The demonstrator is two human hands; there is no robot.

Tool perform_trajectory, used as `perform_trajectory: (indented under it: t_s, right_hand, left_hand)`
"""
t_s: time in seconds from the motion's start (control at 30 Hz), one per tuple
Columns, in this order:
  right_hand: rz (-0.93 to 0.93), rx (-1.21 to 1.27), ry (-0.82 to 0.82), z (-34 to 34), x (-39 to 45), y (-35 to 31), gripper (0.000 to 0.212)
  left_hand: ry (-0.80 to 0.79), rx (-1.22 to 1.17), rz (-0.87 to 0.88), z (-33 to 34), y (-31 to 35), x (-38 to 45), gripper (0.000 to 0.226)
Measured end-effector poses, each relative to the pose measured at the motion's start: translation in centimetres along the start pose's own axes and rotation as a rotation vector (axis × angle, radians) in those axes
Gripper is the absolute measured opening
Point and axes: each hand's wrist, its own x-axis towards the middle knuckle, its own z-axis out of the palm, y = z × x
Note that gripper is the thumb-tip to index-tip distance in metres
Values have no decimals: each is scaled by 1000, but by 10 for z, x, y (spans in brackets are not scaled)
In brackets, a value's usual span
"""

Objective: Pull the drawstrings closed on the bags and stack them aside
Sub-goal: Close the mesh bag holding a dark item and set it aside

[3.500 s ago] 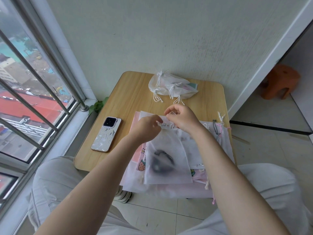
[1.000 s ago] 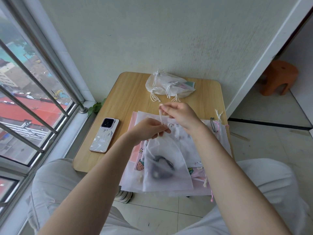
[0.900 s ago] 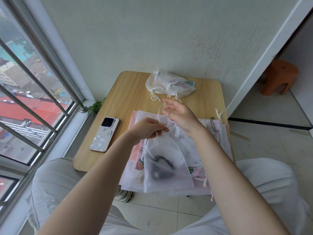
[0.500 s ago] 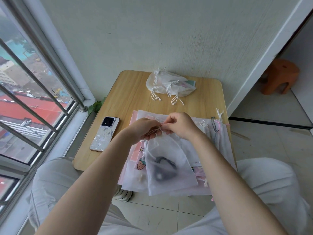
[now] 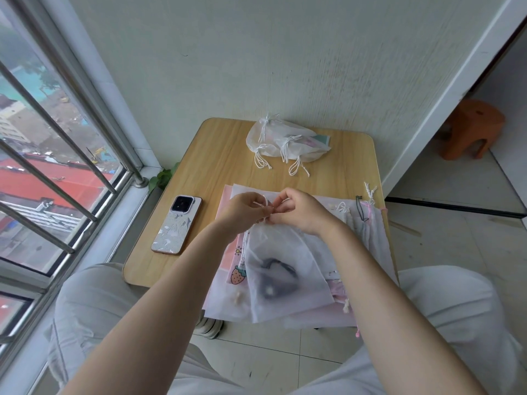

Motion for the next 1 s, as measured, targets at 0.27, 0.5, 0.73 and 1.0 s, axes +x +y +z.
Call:
perform_trajectory:
  t_s: [0.27, 0.5, 0.73, 1.0]
  right_hand:
    - [-36, -154, 145, 7, -1, -9, 25]
    - [-73, -246, 234, 8, 1, -5, 30]
    - [-102, -338, 248, 12, 2, -3, 19]
    - [-131, -526, 211, 9, 0, -10, 11]
  left_hand:
    - [123, 21, 37, 5, 3, -4, 26]
    - [122, 42, 19, 4, 6, -6, 23]
    - [137, 235, 66, 7, 3, -8, 19]
    - [213, 271, 91, 8, 7, -11, 16]
